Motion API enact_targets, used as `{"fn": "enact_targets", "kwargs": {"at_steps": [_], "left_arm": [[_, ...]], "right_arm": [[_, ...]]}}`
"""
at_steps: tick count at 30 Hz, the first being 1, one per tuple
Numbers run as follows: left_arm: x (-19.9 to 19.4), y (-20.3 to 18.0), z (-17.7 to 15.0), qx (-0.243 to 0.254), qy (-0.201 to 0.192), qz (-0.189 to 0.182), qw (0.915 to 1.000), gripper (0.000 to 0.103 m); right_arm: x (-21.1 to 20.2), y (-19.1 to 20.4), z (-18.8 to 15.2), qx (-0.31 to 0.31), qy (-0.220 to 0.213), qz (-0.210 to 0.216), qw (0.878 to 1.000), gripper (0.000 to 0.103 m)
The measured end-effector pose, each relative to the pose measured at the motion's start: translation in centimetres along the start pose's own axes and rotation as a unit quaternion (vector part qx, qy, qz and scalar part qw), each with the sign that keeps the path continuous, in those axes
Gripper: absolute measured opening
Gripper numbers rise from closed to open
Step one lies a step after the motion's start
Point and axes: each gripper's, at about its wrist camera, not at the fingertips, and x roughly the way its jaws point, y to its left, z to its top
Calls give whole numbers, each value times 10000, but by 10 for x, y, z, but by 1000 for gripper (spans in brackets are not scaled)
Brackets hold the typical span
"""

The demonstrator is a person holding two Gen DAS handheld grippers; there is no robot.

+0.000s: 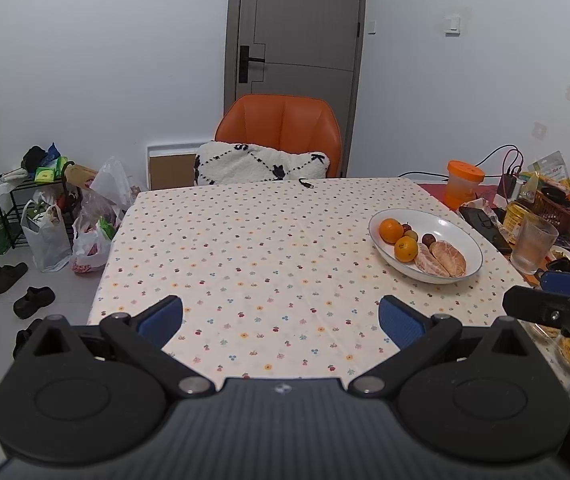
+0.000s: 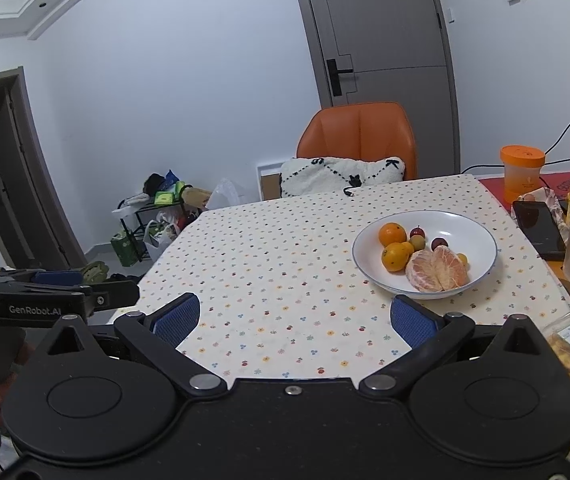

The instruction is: Organize fruits

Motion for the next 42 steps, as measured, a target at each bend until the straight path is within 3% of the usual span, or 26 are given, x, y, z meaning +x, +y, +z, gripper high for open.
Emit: {"fn": "enact_targets", "kwargs": {"at_steps": [42], "left_arm": [[-1,4,2,0,-9,44,10000,103]], "right_arm": [[2,-2,-1,-66,36,-205,9998,103]]}}
